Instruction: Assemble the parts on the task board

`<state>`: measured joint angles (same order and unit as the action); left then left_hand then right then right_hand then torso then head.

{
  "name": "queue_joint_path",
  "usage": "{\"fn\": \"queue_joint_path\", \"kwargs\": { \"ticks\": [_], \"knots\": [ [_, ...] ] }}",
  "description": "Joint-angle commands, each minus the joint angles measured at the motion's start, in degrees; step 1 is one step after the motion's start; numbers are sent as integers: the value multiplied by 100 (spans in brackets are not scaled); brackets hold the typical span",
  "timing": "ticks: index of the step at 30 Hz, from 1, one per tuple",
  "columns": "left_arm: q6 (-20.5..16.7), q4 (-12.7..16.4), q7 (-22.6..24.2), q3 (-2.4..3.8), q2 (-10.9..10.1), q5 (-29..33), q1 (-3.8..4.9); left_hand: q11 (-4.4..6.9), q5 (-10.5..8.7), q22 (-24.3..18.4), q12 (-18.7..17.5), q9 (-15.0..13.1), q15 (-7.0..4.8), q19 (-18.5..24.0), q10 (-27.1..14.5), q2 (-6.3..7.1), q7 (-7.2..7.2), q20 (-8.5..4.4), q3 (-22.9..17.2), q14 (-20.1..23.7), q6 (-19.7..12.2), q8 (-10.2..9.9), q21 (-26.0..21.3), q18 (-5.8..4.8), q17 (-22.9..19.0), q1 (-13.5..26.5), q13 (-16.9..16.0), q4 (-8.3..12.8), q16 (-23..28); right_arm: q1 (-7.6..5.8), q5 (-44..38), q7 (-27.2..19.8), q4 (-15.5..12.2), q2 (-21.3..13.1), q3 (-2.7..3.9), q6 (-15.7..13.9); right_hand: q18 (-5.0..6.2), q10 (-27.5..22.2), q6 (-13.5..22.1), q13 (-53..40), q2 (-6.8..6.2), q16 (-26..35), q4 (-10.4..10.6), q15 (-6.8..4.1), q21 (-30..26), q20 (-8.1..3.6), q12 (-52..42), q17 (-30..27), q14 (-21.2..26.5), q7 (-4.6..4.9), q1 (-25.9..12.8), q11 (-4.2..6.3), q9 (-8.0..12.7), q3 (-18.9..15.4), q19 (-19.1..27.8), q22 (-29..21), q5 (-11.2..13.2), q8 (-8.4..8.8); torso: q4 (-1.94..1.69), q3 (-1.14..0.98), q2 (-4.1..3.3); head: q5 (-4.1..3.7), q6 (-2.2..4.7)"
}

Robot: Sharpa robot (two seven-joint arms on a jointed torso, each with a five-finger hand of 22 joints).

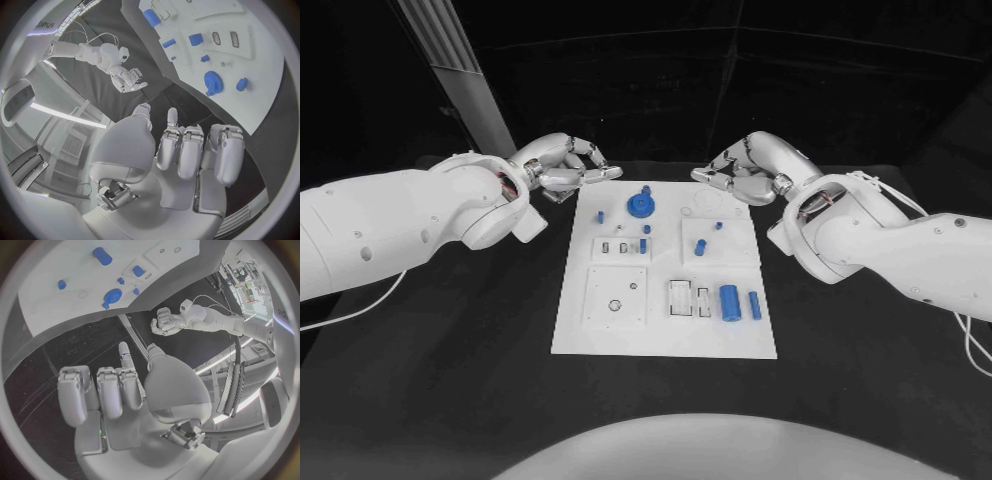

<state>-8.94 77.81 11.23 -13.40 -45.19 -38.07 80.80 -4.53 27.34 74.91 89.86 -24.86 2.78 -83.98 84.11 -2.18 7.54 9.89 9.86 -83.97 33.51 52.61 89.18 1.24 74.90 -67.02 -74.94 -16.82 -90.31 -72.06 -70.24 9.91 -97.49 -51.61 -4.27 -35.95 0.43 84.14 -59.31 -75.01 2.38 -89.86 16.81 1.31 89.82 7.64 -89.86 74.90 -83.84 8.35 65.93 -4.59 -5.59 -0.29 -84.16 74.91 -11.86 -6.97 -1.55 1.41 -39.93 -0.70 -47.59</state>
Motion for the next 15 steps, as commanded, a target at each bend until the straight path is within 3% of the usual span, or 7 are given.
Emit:
{"fn": "queue_joint_path", "kwargs": {
  "ticks": [1,3,9,15],
  "knots": [
    [1026,58,-1251,-3,79,-909,105,69,-23,1440,14,-56,-80,-423,589,-10,-54,-78,40,-603,139,-89,22,-82,1510,70,-1506,-5,31,-16,1117,-452,54,-93,0,-275,-43,586,13,-1499,94,-14,-2,-44,18,-45,-14,1510,-616,-13,-4,42,-13,-57,-584,1509,-19,-35,19,-5,13,12,29],
    [1318,70,-1602,-2,152,-1075,157,103,-169,1440,14,-101,-115,-425,589,-54,-74,-124,90,-603,221,-167,21,-82,1510,236,-1506,-10,31,-16,1369,-486,113,-147,-1,-265,-43,586,15,-1499,116,-14,-2,-46,18,-46,-14,1510,-616,-14,-9,44,-17,-68,-584,1509,-9,-43,13,3,-3,-9,70],
    [1978,3,-2342,-2,442,-1269,217,119,-322,1445,14,-218,-156,-442,589,-118,-93,-180,230,-603,314,-321,23,-86,1510,655,-1506,-9,31,-16,1885,-522,352,-236,-5,-180,-43,586,43,-1499,228,-14,0,-53,18,-55,-14,1510,-616,-18,-58,50,-34,-156,-584,1509,107,-82,7,11,-12,-27,83],
    [2439,-124,-2764,-2,698,-1310,220,128,-319,1441,14,-291,-168,-432,589,-272,-101,-196,224,-603,342,-409,18,-83,1510,761,-1506,-1,31,-14,2009,-438,547,-273,-11,-83,-43,586,54,-1499,246,-14,-5,-55,18,-57,-14,1510,-616,-18,-65,51,-38,-185,-584,1509,137,-91,-3,6,-14,-33,78]
  ]
}}
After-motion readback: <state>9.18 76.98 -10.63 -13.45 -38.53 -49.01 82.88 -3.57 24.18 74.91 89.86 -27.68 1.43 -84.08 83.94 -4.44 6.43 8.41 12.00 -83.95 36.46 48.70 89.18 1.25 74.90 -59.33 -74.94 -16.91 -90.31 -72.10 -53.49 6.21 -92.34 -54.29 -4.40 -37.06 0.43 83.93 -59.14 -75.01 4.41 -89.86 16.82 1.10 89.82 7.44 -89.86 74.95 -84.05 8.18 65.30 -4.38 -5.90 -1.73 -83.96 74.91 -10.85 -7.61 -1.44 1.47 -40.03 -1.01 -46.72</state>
